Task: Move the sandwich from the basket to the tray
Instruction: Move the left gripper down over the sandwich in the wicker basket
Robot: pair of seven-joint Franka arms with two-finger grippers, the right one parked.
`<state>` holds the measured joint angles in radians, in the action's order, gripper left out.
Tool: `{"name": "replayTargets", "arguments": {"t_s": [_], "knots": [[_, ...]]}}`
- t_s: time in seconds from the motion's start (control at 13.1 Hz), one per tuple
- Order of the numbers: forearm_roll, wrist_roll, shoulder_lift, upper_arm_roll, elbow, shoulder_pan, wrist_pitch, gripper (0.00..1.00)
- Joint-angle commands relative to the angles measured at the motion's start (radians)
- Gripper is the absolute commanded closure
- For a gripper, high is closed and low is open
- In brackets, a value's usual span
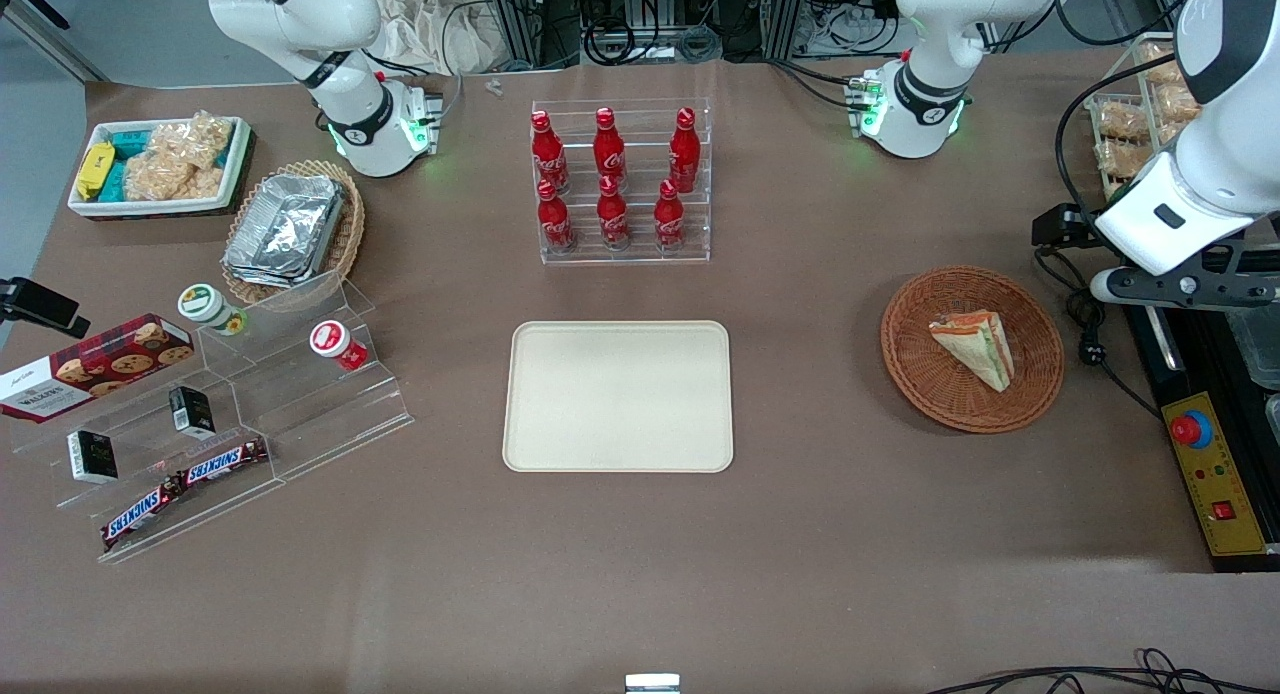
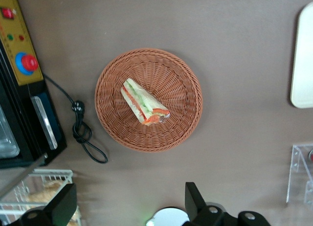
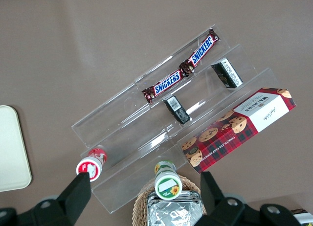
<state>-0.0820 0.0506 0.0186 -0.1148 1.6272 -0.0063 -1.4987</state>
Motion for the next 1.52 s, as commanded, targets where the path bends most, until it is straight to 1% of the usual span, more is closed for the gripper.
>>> {"name": "replayTargets", "arguments": {"t_s": [0.0, 0.08, 0.23, 0.3, 0.53, 0.69, 0.84, 0.91, 0.99, 1.07, 1.14, 1.45], "knots": [[0.068, 0.191, 0.021, -0.003, -0.001, 0.015, 0.0, 0.0], [0.083, 0.212, 0.011, -0.003, 0.025, 0.023, -0.014, 0.0], [0.084, 0.221, -0.002, -0.003, 0.077, 0.023, -0.07, 0.0], [0.077, 0.259, -0.012, -0.003, 0.121, 0.023, -0.119, 0.0], [0.067, 0.47, -0.06, -0.016, 0.317, 0.019, -0.347, 0.0], [0.065, 0.599, -0.043, -0.025, 0.38, 0.017, -0.405, 0.0], [0.065, 0.745, -0.037, -0.028, 0.474, 0.017, -0.541, 0.0], [0.058, 0.785, -0.031, -0.028, 0.517, 0.017, -0.585, 0.0], [0.015, 0.805, -0.032, -0.028, 0.561, 0.02, -0.606, 0.0], [-0.01, 0.811, -0.029, -0.026, 0.579, 0.023, -0.612, 0.0], [-0.018, 0.83, -0.013, -0.02, 0.579, 0.025, -0.612, 0.0], [-0.024, 0.885, 0.052, -0.019, 0.597, 0.068, -0.679, 0.0]]}}
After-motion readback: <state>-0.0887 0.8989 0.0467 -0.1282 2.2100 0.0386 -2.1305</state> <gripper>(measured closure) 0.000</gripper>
